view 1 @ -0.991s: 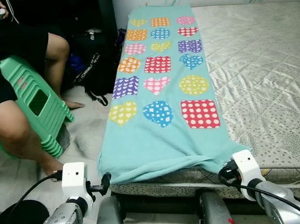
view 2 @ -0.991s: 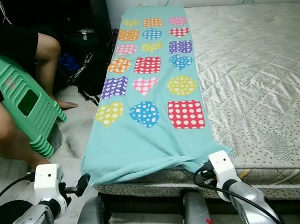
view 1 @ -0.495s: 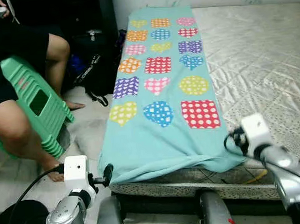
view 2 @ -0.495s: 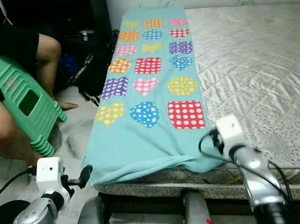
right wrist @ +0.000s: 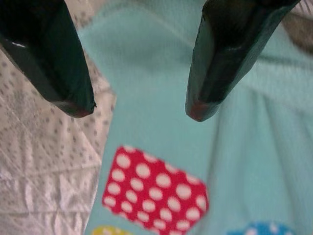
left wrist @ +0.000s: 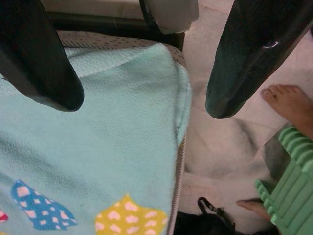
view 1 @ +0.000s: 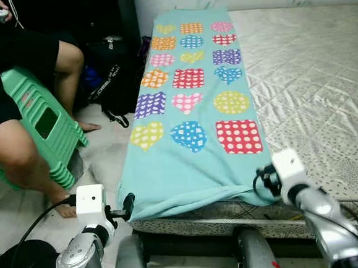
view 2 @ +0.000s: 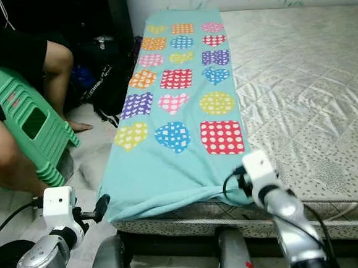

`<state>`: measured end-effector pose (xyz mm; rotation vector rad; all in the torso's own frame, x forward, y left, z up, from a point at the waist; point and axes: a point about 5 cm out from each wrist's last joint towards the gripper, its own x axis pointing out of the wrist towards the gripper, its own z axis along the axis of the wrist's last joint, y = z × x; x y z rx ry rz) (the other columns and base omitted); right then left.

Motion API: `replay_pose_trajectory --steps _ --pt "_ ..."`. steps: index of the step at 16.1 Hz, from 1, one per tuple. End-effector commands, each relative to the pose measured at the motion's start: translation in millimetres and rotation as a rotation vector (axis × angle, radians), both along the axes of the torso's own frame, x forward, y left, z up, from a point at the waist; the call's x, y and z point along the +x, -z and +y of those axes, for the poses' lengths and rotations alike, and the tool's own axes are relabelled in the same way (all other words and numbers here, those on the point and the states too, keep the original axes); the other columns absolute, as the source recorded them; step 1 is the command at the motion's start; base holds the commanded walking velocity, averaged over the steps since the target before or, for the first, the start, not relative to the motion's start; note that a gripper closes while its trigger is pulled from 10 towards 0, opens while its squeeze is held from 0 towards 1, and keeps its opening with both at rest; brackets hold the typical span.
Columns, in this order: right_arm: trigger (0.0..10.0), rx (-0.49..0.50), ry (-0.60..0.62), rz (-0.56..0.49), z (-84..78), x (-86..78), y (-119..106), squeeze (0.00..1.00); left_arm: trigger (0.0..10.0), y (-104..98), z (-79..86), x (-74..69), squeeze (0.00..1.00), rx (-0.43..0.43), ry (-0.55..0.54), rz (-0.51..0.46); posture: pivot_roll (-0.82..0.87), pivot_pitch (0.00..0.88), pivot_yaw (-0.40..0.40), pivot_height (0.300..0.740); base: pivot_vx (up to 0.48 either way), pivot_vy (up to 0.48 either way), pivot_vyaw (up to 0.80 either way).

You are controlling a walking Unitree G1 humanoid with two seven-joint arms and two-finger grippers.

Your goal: Clean up the room

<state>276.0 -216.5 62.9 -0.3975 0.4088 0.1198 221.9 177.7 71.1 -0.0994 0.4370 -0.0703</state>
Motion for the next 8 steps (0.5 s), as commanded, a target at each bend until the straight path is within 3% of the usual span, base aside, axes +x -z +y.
replay_pose_trajectory --steps 1,3,8 --pt "10.0 -0.046 -0.022 -0.036 2.3 0.3 -6 0.00 10.0 1 0.3 0.3 0.00 0.012 0.001 0.004 -0.03 0.020 0.021 0.569 0.000 0.000 0.00" --pt "10.0 -0.088 -0.083 -0.027 5.8 -6.9 -3 0.00 10.0 2 -0.8 0.8 0.00 0.013 0.014 0.007 -0.03 0.022 0.024 0.569 0.000 0.000 0.00" --pt "10.0 0.010 -0.271 0.138 10.1 -26.3 7 0.00 10.0 2 -2.2 0.2 0.00 0.014 0.028 0.016 -0.03 0.023 0.023 0.569 0.000 0.000 0.00"
